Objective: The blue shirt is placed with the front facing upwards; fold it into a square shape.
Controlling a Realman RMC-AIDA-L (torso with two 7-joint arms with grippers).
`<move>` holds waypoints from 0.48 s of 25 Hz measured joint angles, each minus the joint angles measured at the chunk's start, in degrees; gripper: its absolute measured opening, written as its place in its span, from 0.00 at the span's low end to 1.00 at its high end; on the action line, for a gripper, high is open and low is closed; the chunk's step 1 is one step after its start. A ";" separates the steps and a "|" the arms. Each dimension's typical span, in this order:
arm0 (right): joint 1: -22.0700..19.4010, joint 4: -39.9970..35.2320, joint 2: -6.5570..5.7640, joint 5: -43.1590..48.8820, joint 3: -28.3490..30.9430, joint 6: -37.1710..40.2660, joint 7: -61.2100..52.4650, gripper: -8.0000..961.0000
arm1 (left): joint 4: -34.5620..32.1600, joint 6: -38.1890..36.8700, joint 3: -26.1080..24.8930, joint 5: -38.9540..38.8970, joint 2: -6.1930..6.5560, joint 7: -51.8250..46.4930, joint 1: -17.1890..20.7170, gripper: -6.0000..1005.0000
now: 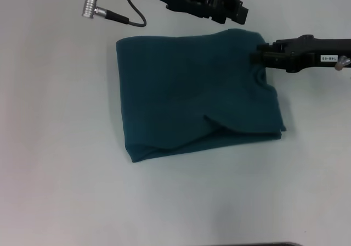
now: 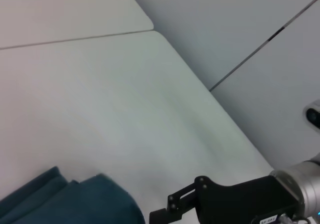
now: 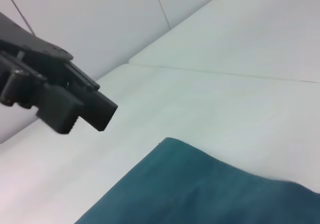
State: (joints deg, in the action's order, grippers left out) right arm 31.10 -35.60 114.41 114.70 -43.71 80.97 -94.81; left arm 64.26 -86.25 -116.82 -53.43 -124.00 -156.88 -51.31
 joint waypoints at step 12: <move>-1.35 -0.03 -3.47 0.65 1.89 4.93 -4.10 0.38 | 5.28 -0.81 -2.56 0.12 0.39 4.84 7.95 0.59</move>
State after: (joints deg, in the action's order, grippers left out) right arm 29.75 -35.63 110.94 115.35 -41.83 85.90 -98.91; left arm 69.54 -87.05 -119.38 -53.30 -123.61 -152.03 -43.36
